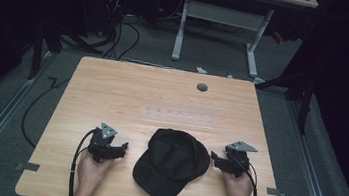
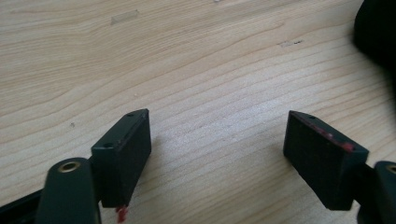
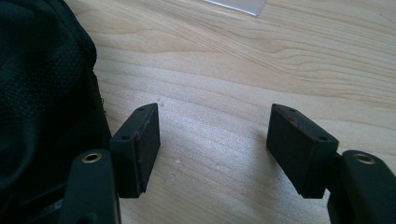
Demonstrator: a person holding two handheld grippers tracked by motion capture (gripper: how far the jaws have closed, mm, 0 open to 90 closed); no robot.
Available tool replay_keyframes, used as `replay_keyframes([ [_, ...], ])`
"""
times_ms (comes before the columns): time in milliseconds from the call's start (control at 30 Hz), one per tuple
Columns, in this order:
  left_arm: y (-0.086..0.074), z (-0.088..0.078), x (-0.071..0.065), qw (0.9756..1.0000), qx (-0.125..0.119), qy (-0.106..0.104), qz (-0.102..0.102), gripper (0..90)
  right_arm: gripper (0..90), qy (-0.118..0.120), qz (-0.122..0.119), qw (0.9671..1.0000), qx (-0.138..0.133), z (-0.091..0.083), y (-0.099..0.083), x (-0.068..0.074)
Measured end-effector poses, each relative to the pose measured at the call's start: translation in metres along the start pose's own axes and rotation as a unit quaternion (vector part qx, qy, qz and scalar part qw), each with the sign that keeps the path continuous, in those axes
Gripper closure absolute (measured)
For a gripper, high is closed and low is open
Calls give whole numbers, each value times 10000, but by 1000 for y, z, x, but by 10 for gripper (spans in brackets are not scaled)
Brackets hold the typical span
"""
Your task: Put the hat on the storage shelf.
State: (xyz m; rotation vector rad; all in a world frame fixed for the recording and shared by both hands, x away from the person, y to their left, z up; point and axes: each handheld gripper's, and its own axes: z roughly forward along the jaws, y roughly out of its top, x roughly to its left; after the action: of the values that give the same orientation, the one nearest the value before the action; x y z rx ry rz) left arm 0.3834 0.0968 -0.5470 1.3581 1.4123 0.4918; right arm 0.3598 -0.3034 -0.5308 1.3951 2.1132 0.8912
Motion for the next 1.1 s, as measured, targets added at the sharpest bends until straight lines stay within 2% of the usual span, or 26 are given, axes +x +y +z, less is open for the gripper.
replay_keyframes([
  [500, -1, 0, 0, 10000, -6, 14, 14, 225, 349, 4, 5, 10000, 5, 0, 0, 0],
  [1100, -1, -1, -2, 9999, 36, -92, 44, 226, 349, -3, 20, 10000, 6, 0, 0, 0],
])
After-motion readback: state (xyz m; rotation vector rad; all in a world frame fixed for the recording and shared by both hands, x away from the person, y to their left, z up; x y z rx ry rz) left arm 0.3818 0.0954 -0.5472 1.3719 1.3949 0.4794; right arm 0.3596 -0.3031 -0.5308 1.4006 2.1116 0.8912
